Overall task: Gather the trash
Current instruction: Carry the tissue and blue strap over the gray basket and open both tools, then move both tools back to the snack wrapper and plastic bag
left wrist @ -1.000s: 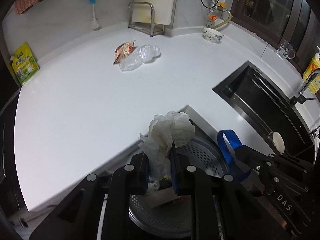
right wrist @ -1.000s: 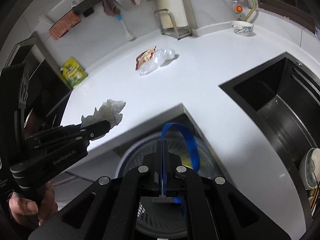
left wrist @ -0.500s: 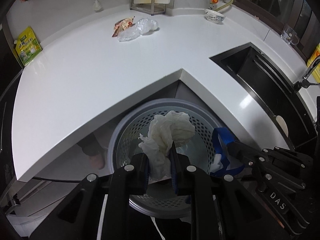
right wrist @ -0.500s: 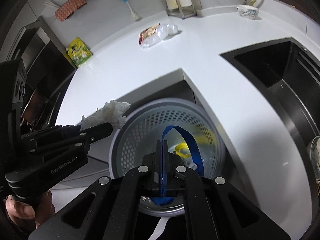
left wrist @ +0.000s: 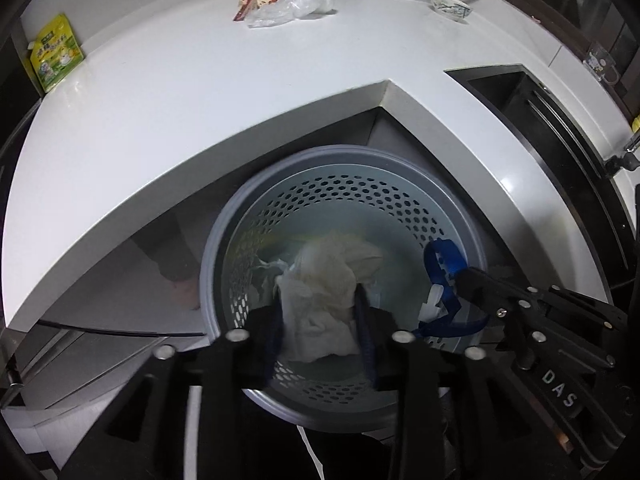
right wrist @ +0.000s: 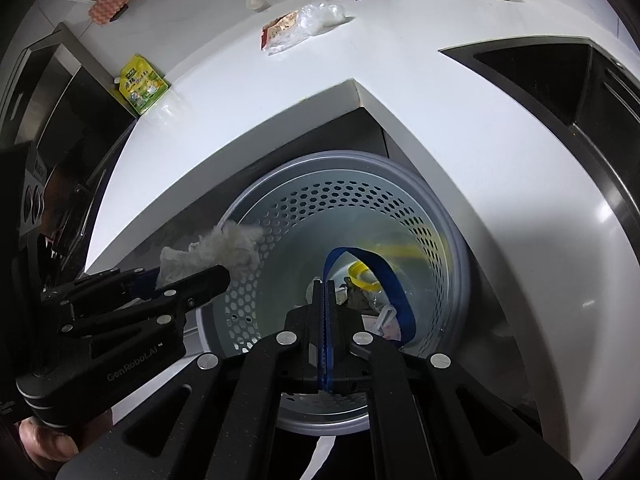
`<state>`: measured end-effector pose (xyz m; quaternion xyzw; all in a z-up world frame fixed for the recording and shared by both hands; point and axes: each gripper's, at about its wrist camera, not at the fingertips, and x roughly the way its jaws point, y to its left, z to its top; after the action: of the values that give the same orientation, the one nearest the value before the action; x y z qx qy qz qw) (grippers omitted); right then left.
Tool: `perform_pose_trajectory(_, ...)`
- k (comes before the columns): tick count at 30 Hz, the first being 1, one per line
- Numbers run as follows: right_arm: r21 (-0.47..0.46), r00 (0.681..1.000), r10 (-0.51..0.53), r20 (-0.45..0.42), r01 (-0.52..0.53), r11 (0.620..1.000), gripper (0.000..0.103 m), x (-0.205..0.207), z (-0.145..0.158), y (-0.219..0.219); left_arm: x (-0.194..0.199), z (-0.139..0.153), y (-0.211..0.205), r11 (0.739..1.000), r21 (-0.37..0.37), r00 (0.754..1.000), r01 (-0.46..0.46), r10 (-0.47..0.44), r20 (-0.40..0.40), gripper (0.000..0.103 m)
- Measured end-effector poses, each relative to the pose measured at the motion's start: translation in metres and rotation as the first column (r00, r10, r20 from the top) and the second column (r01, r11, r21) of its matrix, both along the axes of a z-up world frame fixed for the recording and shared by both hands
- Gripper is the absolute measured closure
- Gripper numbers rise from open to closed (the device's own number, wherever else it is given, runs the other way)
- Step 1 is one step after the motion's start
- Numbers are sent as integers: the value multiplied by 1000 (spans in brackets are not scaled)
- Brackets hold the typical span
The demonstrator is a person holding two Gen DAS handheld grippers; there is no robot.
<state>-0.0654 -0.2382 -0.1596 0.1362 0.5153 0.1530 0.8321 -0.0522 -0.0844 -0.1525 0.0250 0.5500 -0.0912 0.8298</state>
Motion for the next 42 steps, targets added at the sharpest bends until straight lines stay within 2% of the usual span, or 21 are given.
perform_pose_trajectory(1,-2,1000,-7,8,7,1000,88,-1,2,-1,-1,2,2,1000,1,1000,-9,9,7,41)
perform_pose_trajectory(2,-4,1000,-12,15,13,1000,78,-1,4,-2,-1,4,4,1000,-4,1000,-22,22,18,36)
perform_pose_trajectory(3,-6,1000,-18,22,18,1000,74,-1,6,-3,-2,7,6,999,-13,999,-29,30,27,35)
perform_pose_trajectory(13,3,999,-29,14,29,1000,71,-3,11,-7,-2,15,12,999,-15,999,-45,46,29,35)
perform_pose_trajectory(21,-7,999,-31,12,31,999,61,-6,20,-8,-1,33,16,998,-16,996,-58,59,61,32)
perform_pose_trajectory(23,-23,999,-31,17,31,999,54,-6,25,-8,1,38,17,998,-18,996,-62,63,69,31)
perform_pose_trajectory(28,-56,999,-32,22,33,998,46,-8,39,-11,5,62,21,996,-23,990,-82,84,110,23)
perform_pose_trajectory(30,-59,999,-31,39,33,998,39,-8,46,-13,6,72,24,996,-26,986,-91,94,136,20)
perform_pose_trajectory(42,-46,987,-38,159,45,998,34,15,94,-18,23,124,55,983,-26,951,-183,184,249,13)
